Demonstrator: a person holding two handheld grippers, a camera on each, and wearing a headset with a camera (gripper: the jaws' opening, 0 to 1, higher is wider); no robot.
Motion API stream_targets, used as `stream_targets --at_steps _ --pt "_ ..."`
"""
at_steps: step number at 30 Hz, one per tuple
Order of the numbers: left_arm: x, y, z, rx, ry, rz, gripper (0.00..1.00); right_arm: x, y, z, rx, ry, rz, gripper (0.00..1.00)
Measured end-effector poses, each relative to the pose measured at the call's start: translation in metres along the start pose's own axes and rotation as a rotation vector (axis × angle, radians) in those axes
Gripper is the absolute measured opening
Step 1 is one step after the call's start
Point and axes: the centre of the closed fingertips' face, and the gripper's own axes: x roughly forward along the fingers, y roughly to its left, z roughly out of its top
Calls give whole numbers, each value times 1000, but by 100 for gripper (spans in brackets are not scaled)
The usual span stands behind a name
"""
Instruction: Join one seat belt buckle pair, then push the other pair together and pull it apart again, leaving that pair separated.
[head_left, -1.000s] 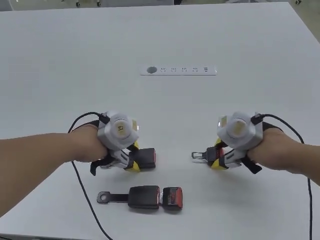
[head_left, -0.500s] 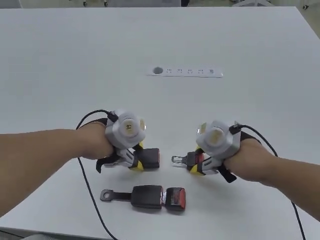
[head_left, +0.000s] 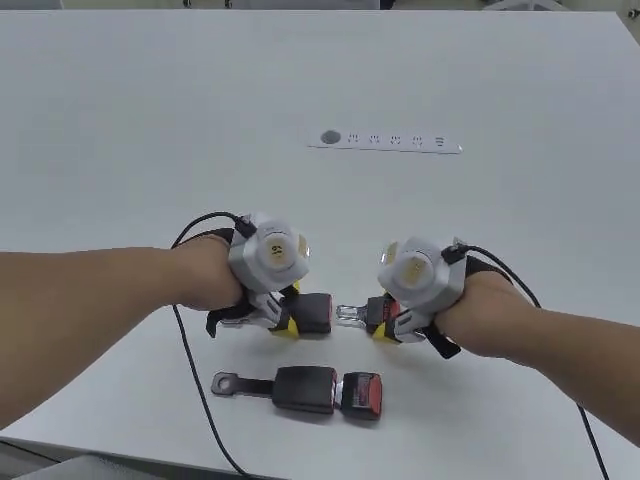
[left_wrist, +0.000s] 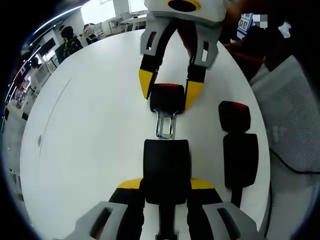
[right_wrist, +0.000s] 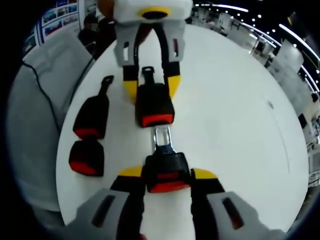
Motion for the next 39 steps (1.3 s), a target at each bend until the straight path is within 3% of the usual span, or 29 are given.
stream_targets --at_steps 15,17,28,39 --pt "-1 -3 2 0 0 0 33 2 2 5 -46 3 -1 34" --pt "-1 -3 2 -15 -6 3 33 1 3 8 -30 -11 8 34" --pt "0 -3 5 19 -9 -12 33 9 7 18 -22 -40 36 33" --pt "0 -3 5 13 -14 -11 32 9 9 21 18 -46 33 31"
